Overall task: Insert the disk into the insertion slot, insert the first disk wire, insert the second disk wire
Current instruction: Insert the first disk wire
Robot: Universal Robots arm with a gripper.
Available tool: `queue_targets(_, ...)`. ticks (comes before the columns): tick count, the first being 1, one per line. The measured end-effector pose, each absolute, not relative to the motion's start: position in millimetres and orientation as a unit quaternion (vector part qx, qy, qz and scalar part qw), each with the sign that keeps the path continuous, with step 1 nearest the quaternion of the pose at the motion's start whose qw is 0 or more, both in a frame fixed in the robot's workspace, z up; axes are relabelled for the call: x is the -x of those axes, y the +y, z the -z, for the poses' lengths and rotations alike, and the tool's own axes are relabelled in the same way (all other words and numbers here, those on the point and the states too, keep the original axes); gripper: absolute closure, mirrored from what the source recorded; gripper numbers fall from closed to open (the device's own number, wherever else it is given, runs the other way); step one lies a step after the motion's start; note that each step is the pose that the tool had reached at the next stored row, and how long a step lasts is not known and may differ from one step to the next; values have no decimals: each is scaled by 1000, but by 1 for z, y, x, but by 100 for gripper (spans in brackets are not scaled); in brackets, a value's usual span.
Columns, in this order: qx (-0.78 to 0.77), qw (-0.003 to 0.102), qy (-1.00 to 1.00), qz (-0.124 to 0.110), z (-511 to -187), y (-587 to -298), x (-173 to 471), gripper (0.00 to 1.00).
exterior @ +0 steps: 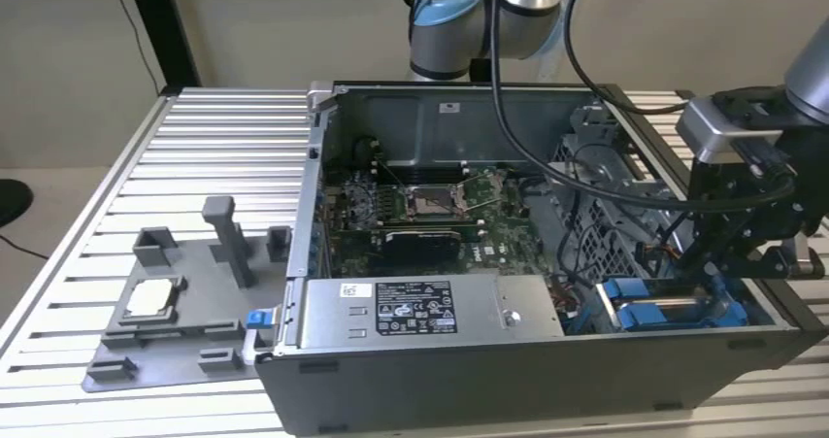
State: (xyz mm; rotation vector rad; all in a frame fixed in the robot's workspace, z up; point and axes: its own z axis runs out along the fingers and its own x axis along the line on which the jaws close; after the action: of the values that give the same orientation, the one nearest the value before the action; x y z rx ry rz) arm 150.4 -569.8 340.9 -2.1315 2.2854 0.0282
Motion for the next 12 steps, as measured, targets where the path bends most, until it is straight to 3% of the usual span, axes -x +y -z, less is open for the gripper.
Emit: queue_targets(12,682,8,731,-9,-341,-571,-149,100)
